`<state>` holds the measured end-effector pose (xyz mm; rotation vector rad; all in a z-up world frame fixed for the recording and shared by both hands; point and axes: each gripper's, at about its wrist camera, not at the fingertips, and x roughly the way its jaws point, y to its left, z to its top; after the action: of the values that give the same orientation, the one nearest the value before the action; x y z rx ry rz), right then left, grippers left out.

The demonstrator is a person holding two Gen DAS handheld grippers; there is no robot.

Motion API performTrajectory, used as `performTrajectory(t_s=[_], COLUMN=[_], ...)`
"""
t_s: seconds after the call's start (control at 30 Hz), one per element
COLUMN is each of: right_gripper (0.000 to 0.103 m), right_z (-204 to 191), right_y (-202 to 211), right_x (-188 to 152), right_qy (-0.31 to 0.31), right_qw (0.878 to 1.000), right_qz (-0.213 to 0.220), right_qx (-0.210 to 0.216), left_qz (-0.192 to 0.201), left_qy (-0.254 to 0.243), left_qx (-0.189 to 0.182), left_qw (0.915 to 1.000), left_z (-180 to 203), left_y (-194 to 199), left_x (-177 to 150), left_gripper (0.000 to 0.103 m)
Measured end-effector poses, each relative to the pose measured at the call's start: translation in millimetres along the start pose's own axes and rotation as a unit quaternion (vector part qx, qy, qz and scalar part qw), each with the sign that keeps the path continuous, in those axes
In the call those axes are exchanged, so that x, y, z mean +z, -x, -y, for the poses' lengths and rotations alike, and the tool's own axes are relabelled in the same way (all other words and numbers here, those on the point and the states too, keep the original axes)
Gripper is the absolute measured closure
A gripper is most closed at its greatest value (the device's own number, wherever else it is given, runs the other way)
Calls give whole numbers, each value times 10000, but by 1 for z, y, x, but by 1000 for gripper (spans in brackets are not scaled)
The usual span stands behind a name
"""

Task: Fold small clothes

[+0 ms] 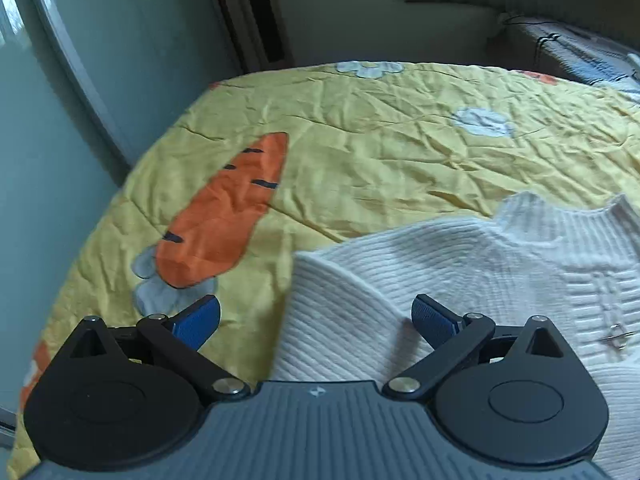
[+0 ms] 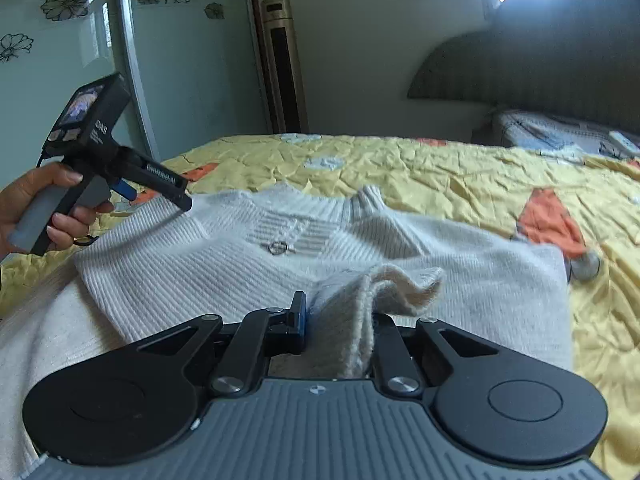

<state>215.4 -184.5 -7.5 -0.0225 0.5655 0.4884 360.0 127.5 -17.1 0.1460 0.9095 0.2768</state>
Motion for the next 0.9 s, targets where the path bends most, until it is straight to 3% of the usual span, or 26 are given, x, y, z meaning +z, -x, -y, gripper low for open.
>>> performTrajectory(t_s=[0.17, 0.27, 0.37, 0.43, 0.5, 0.57, 0.63, 0.67, 0.7, 0.83, 0.9], right_gripper=[89, 88, 88, 87, 77, 74, 78, 89, 92, 92, 92], right_z=[2, 20, 43, 58, 71, 73, 72, 71, 69, 57, 47], right_y=[19, 2, -10, -11, -13, -9, -5, -6, -7, -14, -4], right_x=[29, 26, 9, -5, -12, -21, -22, -21, -20, 5, 27], right_qy=[312, -17, -633, -1197, -1811, -2112, -2106, -2056, -1990, -1272, -892], right_qw=[9938, 9976, 9972, 9925, 9821, 9751, 9754, 9765, 9778, 9905, 9949], right_qz=[1062, 608, 42, -204, -468, -465, -438, -465, -485, -428, 44], right_qx=[83, -322, -401, -151, 233, 483, 486, 452, 437, 302, 465], left_qz=[258, 381, 523, 682, 859, 1006, 1094, 1120, 1142, 1154, 1034], left_qy=[-223, -178, -236, -358, -470, -556, -571, -570, -564, -477, -435], left_qx=[483, 595, 700, 781, 835, 803, 739, 701, 676, 751, 875], left_qw=[9982, 9973, 9959, 9940, 9917, 9901, 9896, 9896, 9895, 9893, 9898], left_z=[-5, -5, -2, 2, 6, 8, 8, 7, 6, 4, 3], left_y=[-4, -1, 10, 22, 36, 50, 62, 68, 71, 71, 62], left_x=[-14, -18, -23, -29, -36, -45, -55, -60, -63, -70, -72], left_gripper=[0, 0, 0, 0, 0, 0, 0, 0, 0, 0, 0])
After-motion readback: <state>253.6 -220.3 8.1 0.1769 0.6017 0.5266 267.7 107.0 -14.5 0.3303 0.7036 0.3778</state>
